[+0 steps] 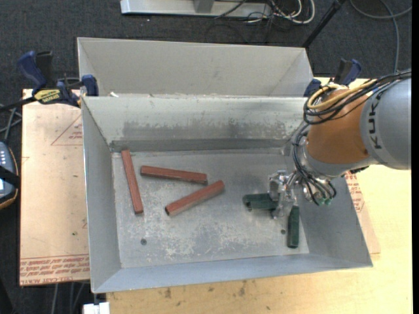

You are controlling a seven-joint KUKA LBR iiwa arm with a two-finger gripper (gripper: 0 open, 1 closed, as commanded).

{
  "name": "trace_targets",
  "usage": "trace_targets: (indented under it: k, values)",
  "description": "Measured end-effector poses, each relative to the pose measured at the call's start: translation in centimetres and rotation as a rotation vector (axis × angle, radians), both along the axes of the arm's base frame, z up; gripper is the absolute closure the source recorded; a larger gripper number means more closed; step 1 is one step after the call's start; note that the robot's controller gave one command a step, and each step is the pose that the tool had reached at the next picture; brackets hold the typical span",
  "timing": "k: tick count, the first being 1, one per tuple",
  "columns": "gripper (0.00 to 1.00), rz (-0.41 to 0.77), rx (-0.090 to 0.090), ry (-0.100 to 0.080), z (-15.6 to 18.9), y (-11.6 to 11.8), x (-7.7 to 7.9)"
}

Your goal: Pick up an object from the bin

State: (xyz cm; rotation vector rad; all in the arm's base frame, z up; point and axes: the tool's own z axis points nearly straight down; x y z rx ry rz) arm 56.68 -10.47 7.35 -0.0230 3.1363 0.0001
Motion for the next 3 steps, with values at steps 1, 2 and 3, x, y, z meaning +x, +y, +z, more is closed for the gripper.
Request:
trace_targets:
  k: [1, 2, 3]
  values:
    - [1.00, 0.287, -0.001, -0.002, 12.26, 4.57, 1.88]
    - [0.00, 0.286, 0.000, 0.001, 12.12, 4.55, 1.79]
    - [0.00, 0.286, 0.000, 0.001, 12.12, 4.55, 1.79]
